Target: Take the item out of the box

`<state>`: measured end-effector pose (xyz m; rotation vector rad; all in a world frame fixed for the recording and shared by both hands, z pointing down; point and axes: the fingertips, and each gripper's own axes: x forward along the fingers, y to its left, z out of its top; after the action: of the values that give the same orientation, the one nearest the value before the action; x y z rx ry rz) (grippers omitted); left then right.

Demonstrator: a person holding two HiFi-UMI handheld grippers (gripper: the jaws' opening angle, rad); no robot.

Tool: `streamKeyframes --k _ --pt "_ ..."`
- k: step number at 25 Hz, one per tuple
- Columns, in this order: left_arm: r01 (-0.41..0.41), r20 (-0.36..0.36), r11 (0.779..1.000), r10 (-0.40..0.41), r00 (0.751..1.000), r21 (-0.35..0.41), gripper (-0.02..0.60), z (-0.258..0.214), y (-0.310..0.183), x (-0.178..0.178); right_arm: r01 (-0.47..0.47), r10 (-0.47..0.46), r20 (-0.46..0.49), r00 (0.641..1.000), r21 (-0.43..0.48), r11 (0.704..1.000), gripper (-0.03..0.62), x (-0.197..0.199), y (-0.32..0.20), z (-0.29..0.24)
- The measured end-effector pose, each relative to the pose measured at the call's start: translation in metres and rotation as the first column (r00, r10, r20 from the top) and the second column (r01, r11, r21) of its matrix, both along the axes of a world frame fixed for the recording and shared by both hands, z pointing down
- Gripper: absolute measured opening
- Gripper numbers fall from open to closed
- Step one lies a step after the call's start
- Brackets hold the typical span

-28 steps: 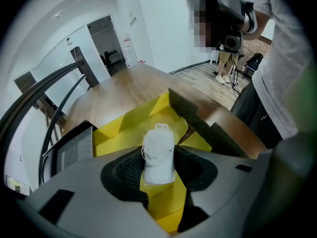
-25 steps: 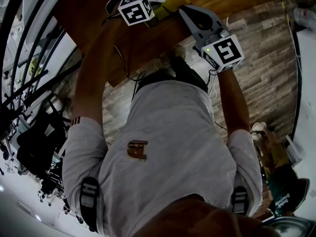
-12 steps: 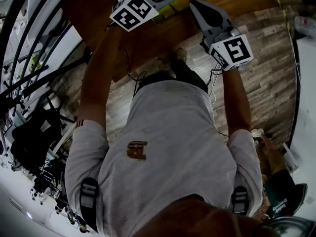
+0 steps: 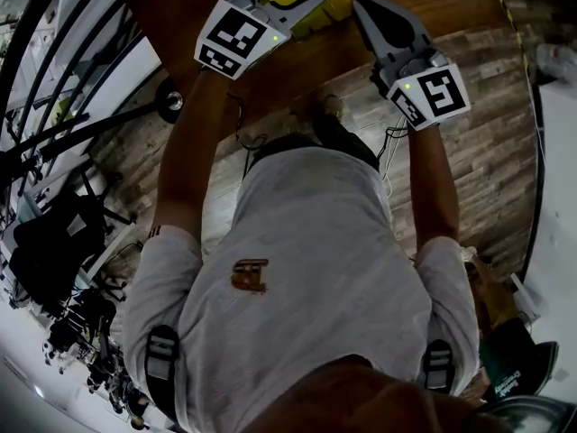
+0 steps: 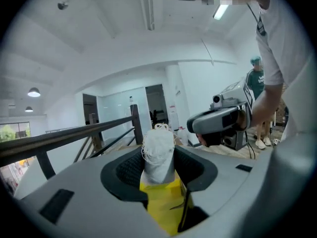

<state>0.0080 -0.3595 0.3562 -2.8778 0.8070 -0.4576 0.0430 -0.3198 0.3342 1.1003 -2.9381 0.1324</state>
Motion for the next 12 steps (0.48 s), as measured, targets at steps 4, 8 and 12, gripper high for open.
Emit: streamKeyframes --k 4,8,12 --pt "0.028 -0.113 0.999 -0.024 0.993 0.031 0.199 -0.028 0.014 -0.006 0.009 -0.01 0.015 1.0 0.018 1.0 0.032 -0.004 0.009 -0.014" --pt "0.054 -0.187 0.998 -0.048 0.981 0.03 0.199 -0.045 0.029 -0.014 0.012 -0.013 0.022 1.0 0.037 0.999 0.032 -0.011 0.019 -0.025" --pt "0.063 -0.263 0.996 -0.047 0.964 0.056 0.199 -0.061 0.048 -0.019 0.009 -0.01 0.034 0.999 0.052 0.999 0.032 -0.017 0.031 -0.034"
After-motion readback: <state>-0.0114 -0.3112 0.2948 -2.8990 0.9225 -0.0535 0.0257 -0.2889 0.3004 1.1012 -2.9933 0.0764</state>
